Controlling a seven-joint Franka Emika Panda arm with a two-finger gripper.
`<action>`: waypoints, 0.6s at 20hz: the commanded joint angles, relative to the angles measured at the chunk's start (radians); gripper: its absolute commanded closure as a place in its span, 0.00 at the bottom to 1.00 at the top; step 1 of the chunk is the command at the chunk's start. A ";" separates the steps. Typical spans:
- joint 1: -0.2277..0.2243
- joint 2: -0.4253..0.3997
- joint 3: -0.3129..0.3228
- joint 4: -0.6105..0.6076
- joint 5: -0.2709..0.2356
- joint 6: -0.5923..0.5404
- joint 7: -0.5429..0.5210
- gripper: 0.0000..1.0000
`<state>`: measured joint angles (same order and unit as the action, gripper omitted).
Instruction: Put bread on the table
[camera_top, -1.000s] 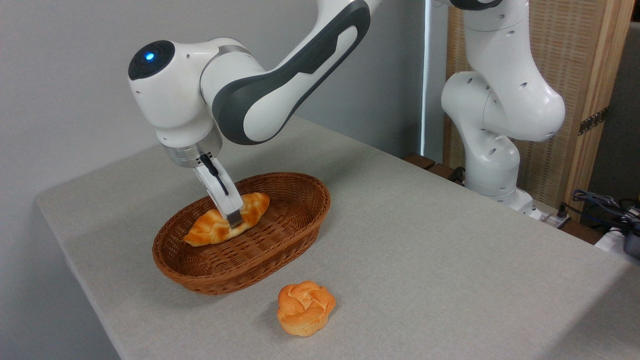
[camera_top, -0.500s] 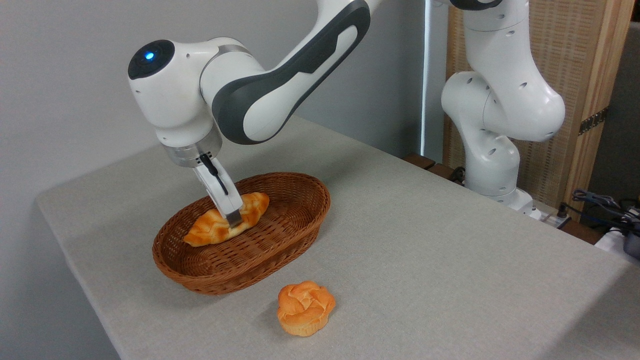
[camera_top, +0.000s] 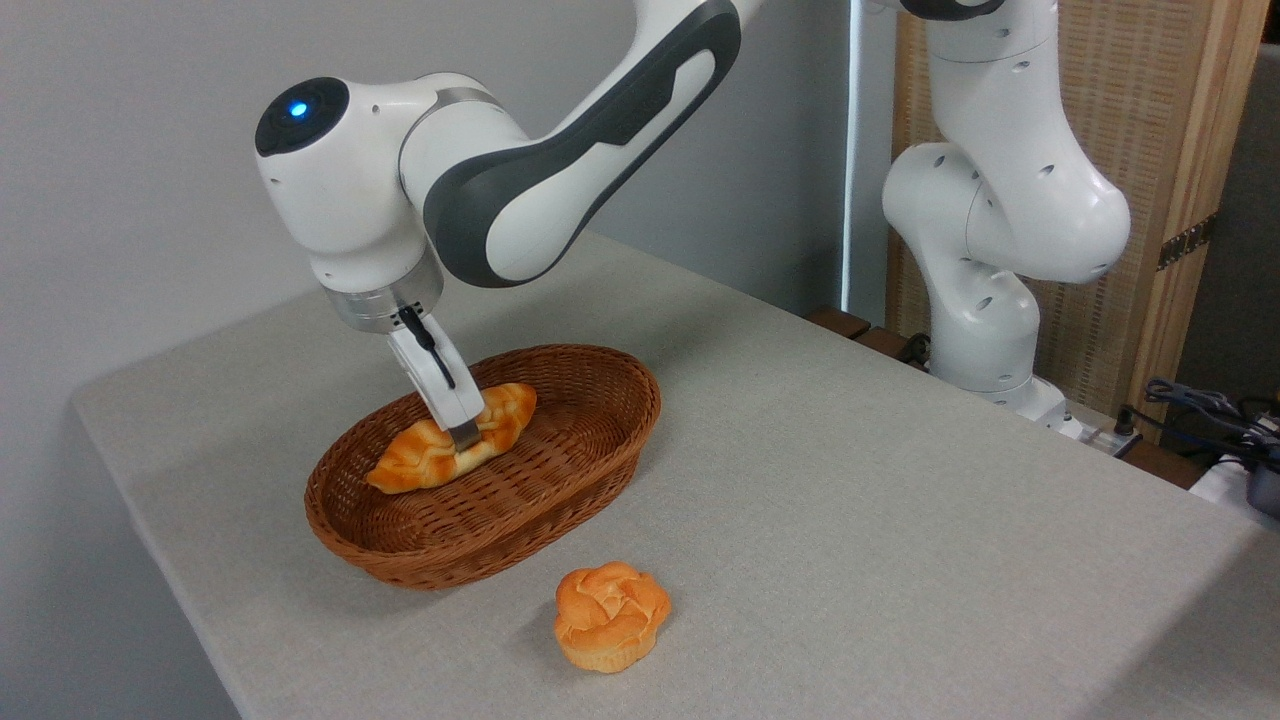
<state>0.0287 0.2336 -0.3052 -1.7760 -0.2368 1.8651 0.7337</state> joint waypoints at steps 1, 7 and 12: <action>0.002 -0.020 0.008 0.003 0.010 0.002 0.004 0.91; 0.003 -0.054 0.012 0.012 0.007 -0.004 0.006 0.91; 0.011 -0.091 0.014 0.012 0.005 -0.009 0.001 0.91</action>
<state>0.0362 0.1811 -0.3012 -1.7650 -0.2367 1.8650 0.7337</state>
